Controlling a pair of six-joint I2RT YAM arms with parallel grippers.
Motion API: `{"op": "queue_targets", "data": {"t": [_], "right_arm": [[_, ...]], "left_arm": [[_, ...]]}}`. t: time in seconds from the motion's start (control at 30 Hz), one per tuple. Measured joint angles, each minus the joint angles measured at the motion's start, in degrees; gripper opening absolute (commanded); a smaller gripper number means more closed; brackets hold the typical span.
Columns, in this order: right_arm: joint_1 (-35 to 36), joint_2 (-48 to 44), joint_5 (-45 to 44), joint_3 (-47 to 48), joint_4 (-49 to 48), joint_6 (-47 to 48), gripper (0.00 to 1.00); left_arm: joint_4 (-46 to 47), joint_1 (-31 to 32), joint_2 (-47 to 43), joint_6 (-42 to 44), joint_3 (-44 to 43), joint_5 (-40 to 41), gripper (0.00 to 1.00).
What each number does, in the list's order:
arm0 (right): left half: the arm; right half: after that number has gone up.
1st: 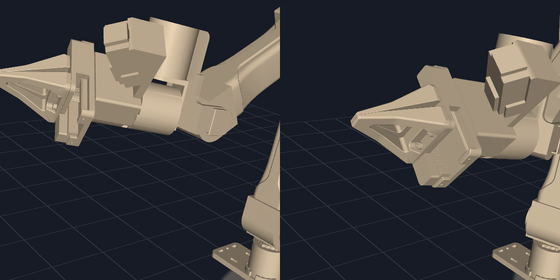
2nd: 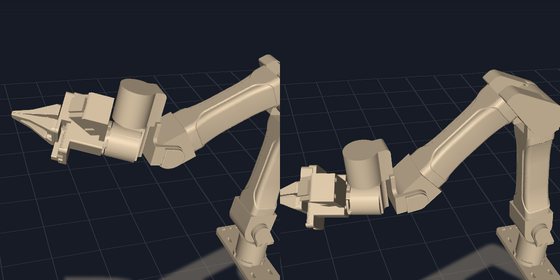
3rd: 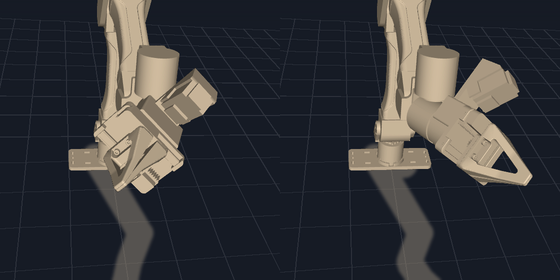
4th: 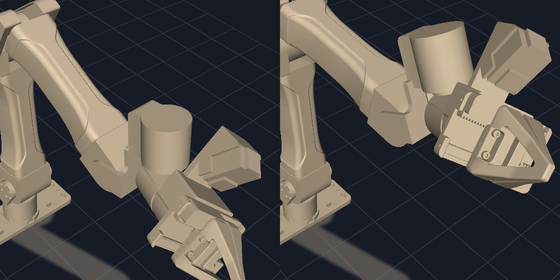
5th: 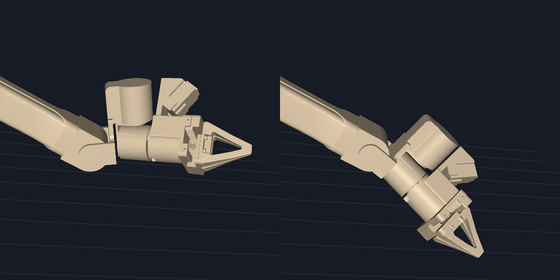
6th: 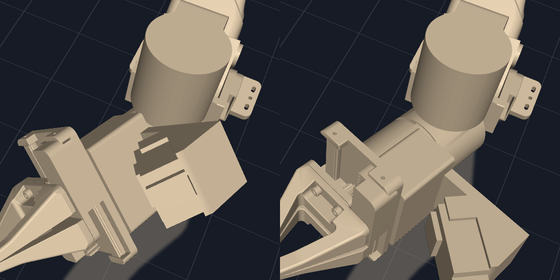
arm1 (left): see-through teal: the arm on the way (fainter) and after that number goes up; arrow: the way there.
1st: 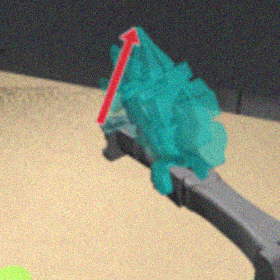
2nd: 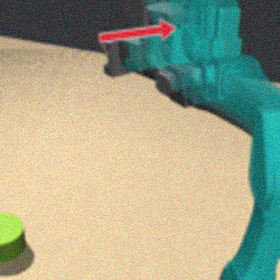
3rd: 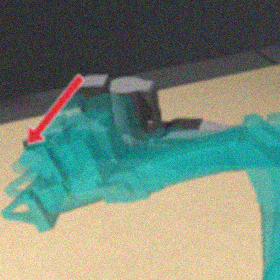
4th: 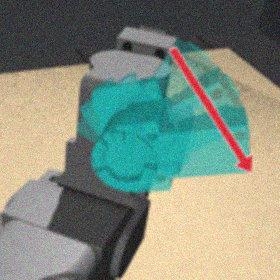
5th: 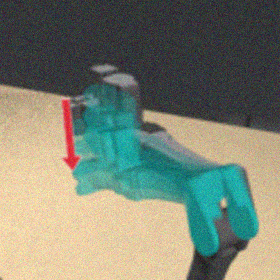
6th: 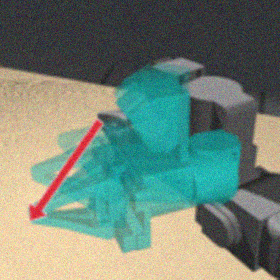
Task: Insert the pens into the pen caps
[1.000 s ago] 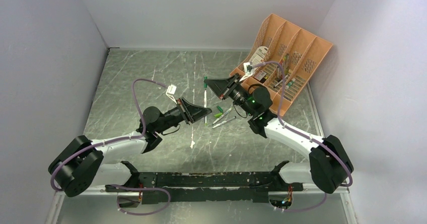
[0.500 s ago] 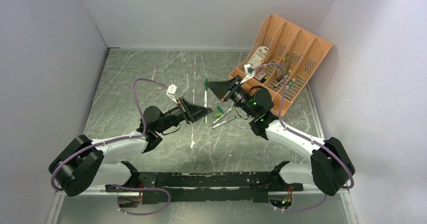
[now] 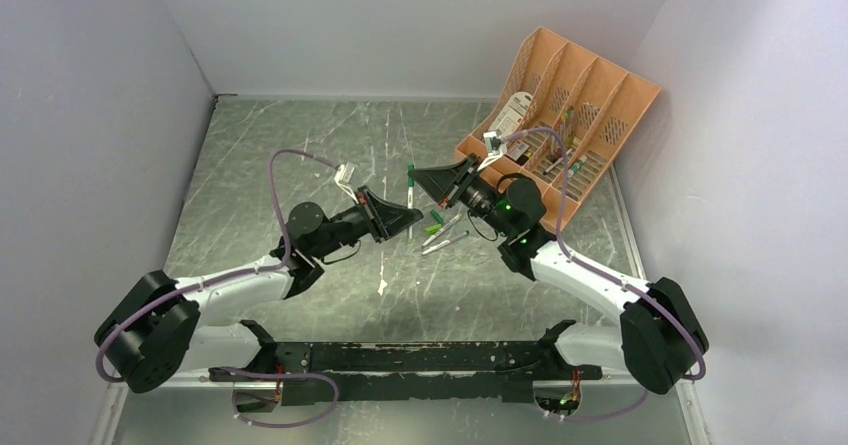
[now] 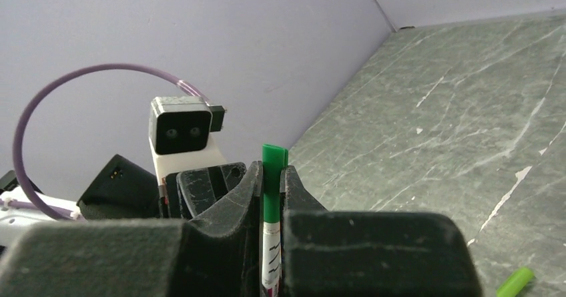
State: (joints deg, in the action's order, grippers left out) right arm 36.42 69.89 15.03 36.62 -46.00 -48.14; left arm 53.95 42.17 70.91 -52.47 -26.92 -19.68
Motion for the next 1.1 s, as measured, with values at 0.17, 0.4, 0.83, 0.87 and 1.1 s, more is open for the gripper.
{"op": "queue_targets", "data": {"t": [0.17,0.4,0.83,0.87,1.1], "right_arm": [[-0.15,-2.03,1.46,0.00,1.81,3.48,0.22],[0.28,-9.27,2.40,1.14,11.17,9.55,0.58],[0.28,-14.62,-2.38,7.37,25.05,16.85,0.61],[0.28,-13.94,-2.45,8.33,25.44,17.05,0.61],[0.31,-10.54,-1.95,10.86,26.23,17.35,0.61]], "left_arm": [[-6.47,-0.15,-2.49,9.79,-1.55,-0.09,0.07],[-11.08,-0.39,-5.20,22.69,-5.53,0.04,0.07],[-16.76,-0.39,-7.45,35.89,-7.06,-1.92,0.07],[-17.14,-0.39,-7.43,36.46,-7.23,-2.01,0.07],[-19.17,-0.39,-7.23,38.23,-7.43,-2.01,0.07]]}}
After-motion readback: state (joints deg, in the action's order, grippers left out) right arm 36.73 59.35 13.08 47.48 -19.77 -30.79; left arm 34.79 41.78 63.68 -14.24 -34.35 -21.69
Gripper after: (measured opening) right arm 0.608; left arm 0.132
